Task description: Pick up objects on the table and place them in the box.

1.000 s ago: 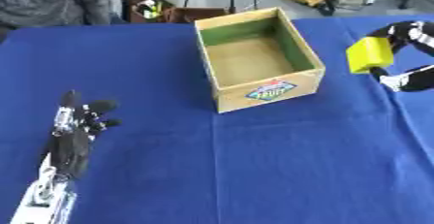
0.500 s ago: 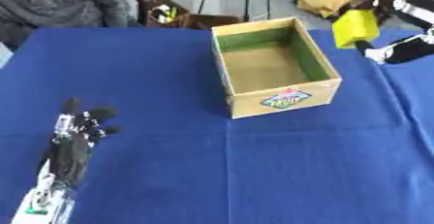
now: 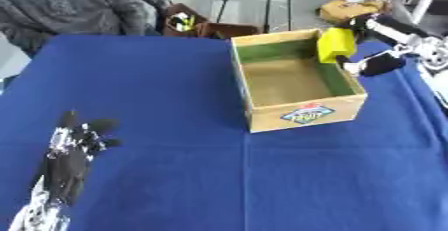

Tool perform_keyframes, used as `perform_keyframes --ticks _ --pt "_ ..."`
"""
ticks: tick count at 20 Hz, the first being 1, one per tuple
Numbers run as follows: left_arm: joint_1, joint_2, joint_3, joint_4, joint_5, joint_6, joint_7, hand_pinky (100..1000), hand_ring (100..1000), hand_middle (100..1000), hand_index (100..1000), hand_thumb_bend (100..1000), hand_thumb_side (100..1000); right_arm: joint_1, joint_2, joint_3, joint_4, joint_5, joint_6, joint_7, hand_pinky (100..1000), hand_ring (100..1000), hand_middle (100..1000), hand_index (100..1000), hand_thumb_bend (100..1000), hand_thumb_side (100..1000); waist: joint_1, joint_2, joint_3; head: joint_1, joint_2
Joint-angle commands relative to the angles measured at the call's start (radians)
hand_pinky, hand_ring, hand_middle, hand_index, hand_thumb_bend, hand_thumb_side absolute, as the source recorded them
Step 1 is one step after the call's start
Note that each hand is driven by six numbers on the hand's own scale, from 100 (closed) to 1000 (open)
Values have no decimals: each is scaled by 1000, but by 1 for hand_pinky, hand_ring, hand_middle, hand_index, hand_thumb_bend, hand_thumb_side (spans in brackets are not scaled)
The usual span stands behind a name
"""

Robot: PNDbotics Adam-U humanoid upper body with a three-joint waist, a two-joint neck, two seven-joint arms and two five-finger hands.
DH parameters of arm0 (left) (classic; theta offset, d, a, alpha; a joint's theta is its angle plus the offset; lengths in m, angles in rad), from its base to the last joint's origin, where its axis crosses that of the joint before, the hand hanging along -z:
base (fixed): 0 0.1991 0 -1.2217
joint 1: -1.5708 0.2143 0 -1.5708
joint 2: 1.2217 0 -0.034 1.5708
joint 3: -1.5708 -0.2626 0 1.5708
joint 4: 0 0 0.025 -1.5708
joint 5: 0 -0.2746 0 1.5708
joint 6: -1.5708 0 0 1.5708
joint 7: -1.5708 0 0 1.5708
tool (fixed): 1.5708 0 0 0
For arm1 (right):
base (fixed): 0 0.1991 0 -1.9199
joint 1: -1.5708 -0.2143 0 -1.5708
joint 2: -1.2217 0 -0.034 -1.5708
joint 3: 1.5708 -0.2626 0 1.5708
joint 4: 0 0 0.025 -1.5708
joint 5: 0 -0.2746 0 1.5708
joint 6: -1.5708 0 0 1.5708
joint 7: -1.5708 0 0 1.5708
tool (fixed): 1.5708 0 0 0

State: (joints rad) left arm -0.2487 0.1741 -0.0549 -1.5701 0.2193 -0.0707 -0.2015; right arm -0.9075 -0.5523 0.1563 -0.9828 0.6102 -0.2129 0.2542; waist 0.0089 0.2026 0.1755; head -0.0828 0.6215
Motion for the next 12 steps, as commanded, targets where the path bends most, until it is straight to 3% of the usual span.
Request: perform_keyframes --ticks 1,4,8,10,12 --pt "-17 4 -12 -21 4 0 -13 730 867 707 658 414 1000 -34 17 -9 42 74 4 -73 742 783 398 525 100 331 4 -11 11 -23 -18" --pt "-24 -1 -18 -23 6 1 -19 730 867 707 658 413 1000 -38 45 3 78 128 -10 -82 767 807 461 580 100 403 10 -8 29 -39 -22" --pt "-26 -4 -23 -23 8 2 -25 730 867 707 658 413 1000 -37 78 14 128 201 -35 -35 818 843 593 705 139 463 20 -6 45 -56 -24" --pt "-26 -5 -23 -23 9 2 -26 730 867 707 658 413 1000 -36 89 24 139 244 -56 6 884 893 774 823 244 525 23 -6 45 -58 -24" --pt "-27 -5 -23 -23 9 1 -26 730 867 707 657 414 1000 -37 94 29 135 280 -77 47 927 930 882 893 401 587 25 -4 41 -56 -24"
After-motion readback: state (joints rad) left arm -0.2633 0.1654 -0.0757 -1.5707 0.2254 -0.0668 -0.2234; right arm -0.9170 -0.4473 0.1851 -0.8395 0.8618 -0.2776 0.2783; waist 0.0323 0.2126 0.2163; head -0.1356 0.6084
